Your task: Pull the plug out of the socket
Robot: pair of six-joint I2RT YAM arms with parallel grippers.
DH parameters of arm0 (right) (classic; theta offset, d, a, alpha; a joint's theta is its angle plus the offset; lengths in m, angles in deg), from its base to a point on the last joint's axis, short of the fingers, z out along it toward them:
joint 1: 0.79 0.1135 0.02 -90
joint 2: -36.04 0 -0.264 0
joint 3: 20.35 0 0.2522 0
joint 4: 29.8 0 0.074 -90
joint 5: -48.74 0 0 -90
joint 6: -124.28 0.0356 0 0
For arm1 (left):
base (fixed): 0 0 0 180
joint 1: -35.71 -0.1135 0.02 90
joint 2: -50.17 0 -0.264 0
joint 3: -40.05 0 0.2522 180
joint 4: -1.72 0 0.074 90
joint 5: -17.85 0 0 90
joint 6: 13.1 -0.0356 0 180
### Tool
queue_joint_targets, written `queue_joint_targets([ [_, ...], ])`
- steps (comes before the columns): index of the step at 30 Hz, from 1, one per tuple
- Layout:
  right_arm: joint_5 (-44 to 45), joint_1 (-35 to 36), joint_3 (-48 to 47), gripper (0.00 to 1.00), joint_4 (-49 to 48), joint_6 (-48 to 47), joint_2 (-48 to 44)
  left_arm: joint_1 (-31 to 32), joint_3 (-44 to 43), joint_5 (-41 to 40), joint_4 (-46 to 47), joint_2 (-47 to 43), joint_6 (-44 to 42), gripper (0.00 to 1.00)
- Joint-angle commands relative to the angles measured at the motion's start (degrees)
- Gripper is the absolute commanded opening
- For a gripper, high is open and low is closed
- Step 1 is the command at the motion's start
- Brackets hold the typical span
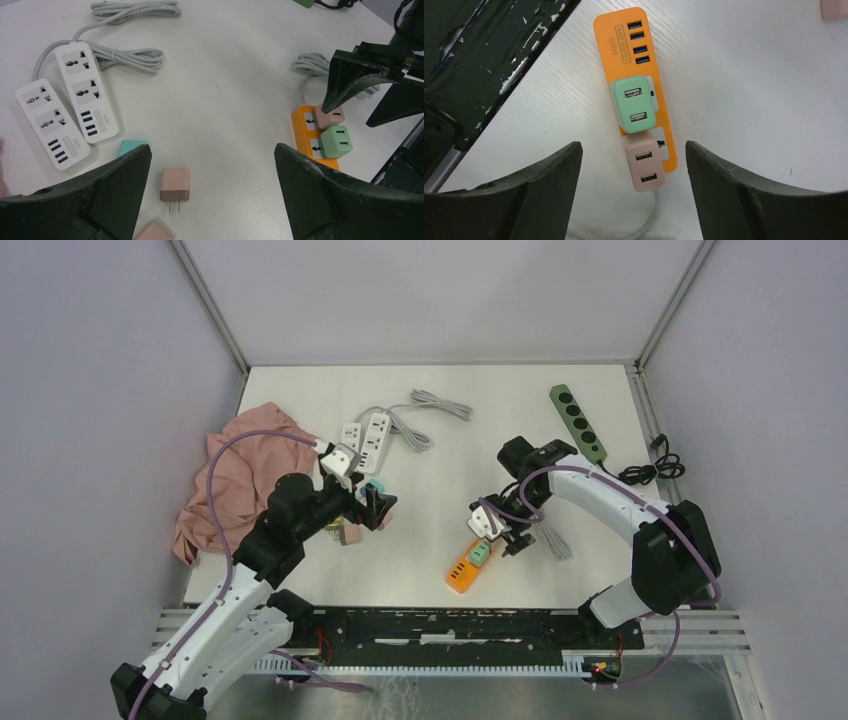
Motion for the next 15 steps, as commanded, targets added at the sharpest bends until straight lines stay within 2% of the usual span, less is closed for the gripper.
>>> queue_joint_targets([
  [1,-4.2,0.1,-2.5,0.82,3.9,-2.8,-2.0,-0.5,0.0,1.5,3.4,0.4,-2.9,0.99],
  [10,-5.6,0.2,-2.8,0.82,5.9,-5.1,-2.5,-0.6,1.8,7.0,7.0,1.4,0.4,0.99],
  [12,-6.2,0.2,-3.0,0.82,6.7,-5.9,-2.8,-0.6,1.8,8.1,8.7,2.0,3.8,0.99],
  [15,-6.8,0.1,-3.0,0.82,6.8,-5.8,-3.3,-0.6,2.5,8.8,13.1,4.1,14.1,0.99],
])
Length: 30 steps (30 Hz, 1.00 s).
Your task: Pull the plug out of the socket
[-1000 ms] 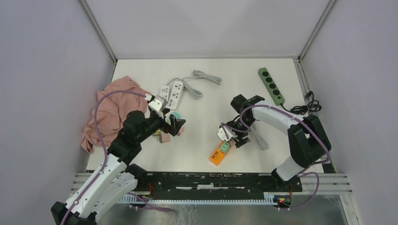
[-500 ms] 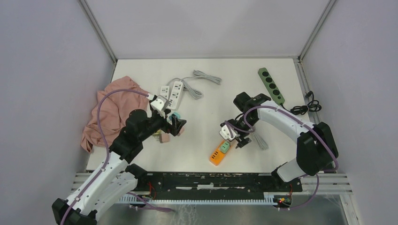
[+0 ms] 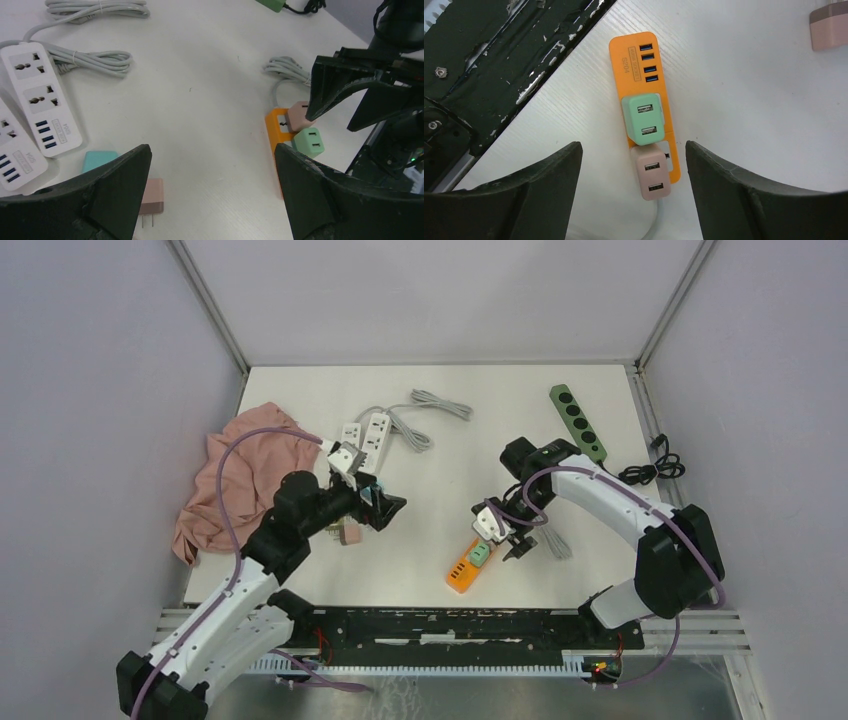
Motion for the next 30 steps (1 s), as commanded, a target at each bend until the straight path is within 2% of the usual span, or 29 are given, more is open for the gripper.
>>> queue_joint_targets([
  [1,-3.3,0.2,-2.3,0.82,2.7,-1.8,-2.2,-0.3,1.6,3.6,11.1,2.7,15.2,1.00],
  [5,-3.3,0.2,-2.6,0.82,3.2,-1.6,-2.5,-0.1,5.0,7.2,21.1,7.3,30.4,0.97],
  [8,-3.2,0.2,-2.5,0.83,3.3,-1.5,-2.6,3.3,9.0,6.6,29.1,9.9,34.9,0.96],
  [13,-2.9,0.3,-2.8,0.83,3.7,-1.5,-2.3,24.8,10.8,-15.5,32.3,11.5,27.2,0.98],
  [15,-2.9,0.3,-2.8,0.83,3.8,-1.5,-2.3,30.2,10.8,-20.6,33.8,13.3,25.1,0.98],
  [18,-2.8,0.3,-2.7,0.83,3.7,-1.5,-2.3,35.4,13.3,-25.3,37.8,15.0,20.7,0.96],
  [24,-2.7,0.4,-2.6,0.83,3.6,-1.6,-2.0,42.1,23.6,-32.8,53.9,17.1,13.9,0.94],
  [30,-2.5,0.6,-2.6,0.83,3.6,-1.5,-1.4,50.9,24.0,-42.7,60.2,26.6,4.6,0.94],
])
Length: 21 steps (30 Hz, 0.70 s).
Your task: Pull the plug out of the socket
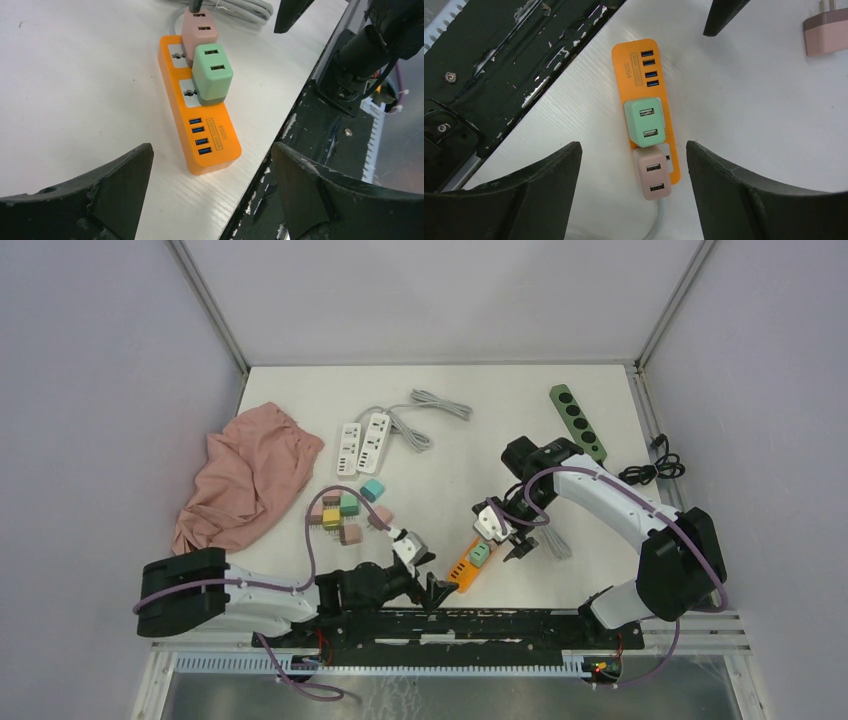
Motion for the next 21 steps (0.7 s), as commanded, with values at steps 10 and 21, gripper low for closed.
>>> queue_joint_targets([
  [10,-0.9,0.7,-1.6,0.83,1.3,-1.1,0.1,12.9,-9.2,-26.0,12.6,22.3,-10.9,0.93],
  [21,-0.1,1.9,-1.3,0.82,0.8,-1.1,1.4,13.5,-13.4,-29.7,12.1,31.7,-7.9,0.88],
])
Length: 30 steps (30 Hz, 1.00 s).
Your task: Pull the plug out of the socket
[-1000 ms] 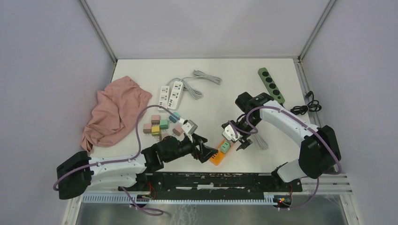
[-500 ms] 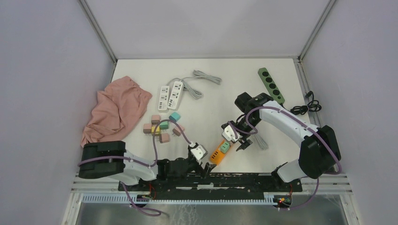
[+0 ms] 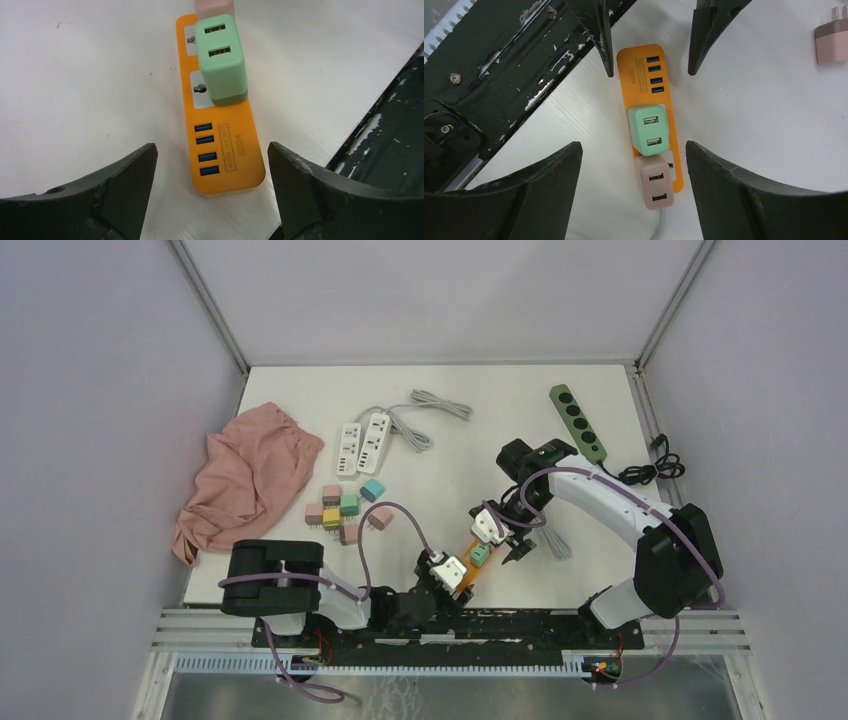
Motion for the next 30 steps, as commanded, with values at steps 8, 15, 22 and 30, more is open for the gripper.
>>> queue_joint_targets([
  [8,0.3,1.0,-1.1,0.82,0.4,-1.0,1.2,0.3,-3.6,-2.5,3.1,6.1,1.3,0.83],
  [15,0.6,1.7,-0.8,0.79,-0.6,-0.1,2.1,0.4,-4.2,-2.1,4.0,8.0,0.8,0.76],
  [22,0.7,3.3,0.5,0.74,-5.3,3.5,2.2,0.1,-3.0,-1.5,6.9,8.0,-1.2,0.38],
  [30,2.5,5.5,1.5,0.67,-8.9,6.3,4.0,-1.2,-1.4,1.7,8.7,7.2,-1.9,0.09],
])
